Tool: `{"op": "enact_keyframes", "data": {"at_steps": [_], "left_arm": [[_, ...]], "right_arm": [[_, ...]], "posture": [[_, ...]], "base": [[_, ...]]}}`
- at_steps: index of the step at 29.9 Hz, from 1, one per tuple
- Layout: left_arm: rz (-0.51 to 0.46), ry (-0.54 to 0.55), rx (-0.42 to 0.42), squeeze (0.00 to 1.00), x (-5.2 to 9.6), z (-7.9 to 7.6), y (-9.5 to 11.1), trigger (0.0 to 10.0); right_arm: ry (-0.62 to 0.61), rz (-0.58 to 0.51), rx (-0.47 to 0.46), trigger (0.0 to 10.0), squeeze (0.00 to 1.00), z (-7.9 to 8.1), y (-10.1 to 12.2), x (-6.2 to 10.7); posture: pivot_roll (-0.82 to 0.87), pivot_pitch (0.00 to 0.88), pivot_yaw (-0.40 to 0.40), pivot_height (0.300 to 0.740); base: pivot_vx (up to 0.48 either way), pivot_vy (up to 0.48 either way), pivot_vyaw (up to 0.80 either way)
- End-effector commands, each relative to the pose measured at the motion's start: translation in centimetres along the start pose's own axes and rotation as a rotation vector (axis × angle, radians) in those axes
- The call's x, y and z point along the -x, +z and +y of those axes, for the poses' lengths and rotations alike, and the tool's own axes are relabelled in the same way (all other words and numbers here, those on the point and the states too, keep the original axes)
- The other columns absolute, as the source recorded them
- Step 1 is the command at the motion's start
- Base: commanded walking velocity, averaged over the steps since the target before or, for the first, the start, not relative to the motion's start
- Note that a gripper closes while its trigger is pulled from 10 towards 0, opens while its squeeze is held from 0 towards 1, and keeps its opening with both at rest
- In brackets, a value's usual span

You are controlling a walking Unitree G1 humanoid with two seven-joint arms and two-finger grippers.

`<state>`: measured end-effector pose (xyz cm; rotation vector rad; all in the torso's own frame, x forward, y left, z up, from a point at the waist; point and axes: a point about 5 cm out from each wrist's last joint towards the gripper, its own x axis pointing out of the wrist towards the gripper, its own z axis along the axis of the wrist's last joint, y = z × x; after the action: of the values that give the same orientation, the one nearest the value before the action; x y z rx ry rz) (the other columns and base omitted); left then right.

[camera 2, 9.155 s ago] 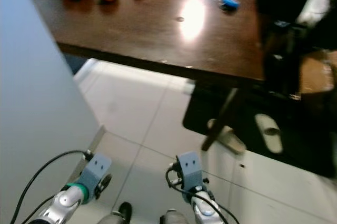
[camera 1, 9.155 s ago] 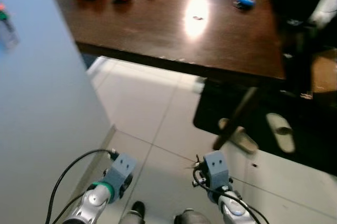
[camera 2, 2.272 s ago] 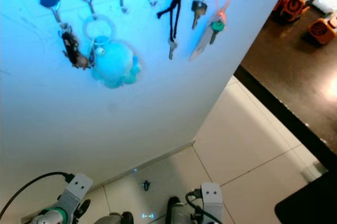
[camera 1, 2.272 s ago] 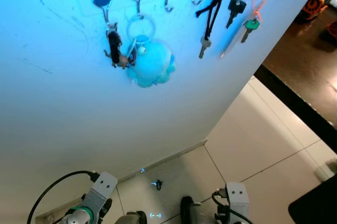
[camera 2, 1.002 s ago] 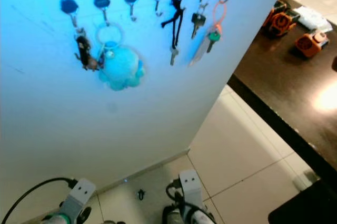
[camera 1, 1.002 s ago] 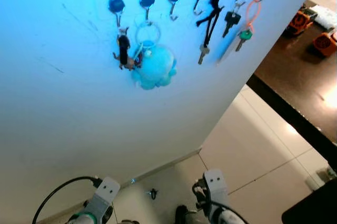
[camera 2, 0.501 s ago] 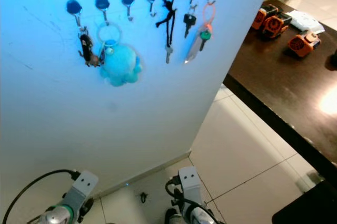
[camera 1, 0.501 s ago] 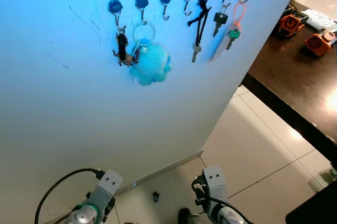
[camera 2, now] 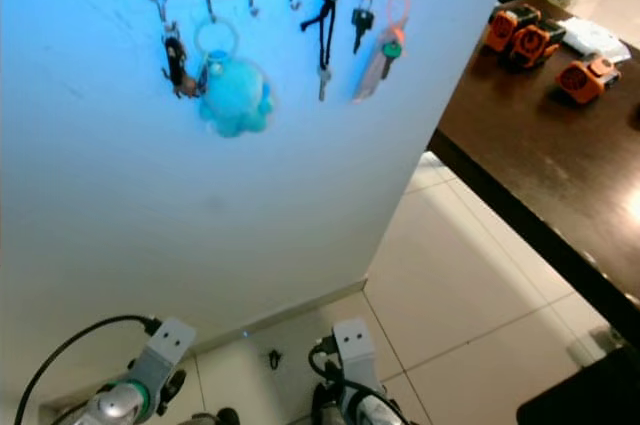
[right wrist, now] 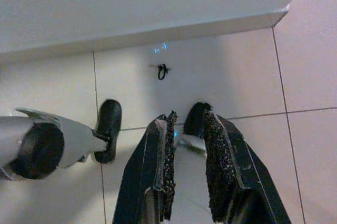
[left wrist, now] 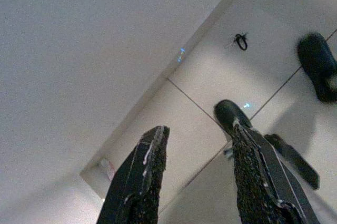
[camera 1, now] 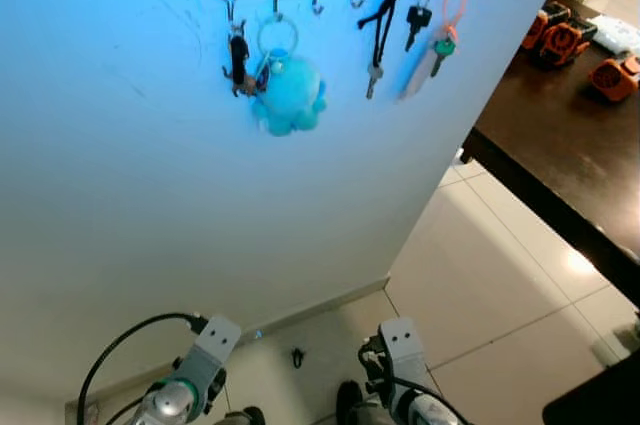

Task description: Hang keys on a hook

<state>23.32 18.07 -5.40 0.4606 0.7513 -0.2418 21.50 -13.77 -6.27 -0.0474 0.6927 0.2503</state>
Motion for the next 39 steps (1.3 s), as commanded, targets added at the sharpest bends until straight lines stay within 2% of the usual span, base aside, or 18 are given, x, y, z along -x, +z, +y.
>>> {"op": "enact_keyframes", "data": {"at_steps": [1,20,27,39], "left_arm": [[0.053,-0.009,0.006,0.0,0.4,-0.4,-1.6,10.0],[0.063,-0.008,0.009,0.0,0.5,-0.3,-2.0,10.0],[0.073,-0.004,0.014,0.0,1.1,0.0,-3.4,10.0],[0.063,-0.001,0.008,0.0,1.2,0.6,-3.5,10.0]], "right_arm": [[0.005,0.011,0.004,10.0,0.0,0.1,-0.3,0.1],[0.012,0.025,0.01,10.0,0.0,0.3,-0.6,0.1],[0.015,0.029,0.016,10.0,0.0,0.3,-0.6,0.1],[0.015,0.028,0.02,10.0,0.0,0.3,-0.5,0.1]], "posture": [[-0.06,0.062,0.031,0.74],[-0.05,0.073,0.029,0.74],[-0.05,0.069,0.028,0.74],[-0.05,0.063,0.031,0.74]], "base": [[-0.394,0.0,0.0],[-0.395,0.0,0.0],[-0.393,0.0,0.0],[-0.389,0.0,0.0]]}}
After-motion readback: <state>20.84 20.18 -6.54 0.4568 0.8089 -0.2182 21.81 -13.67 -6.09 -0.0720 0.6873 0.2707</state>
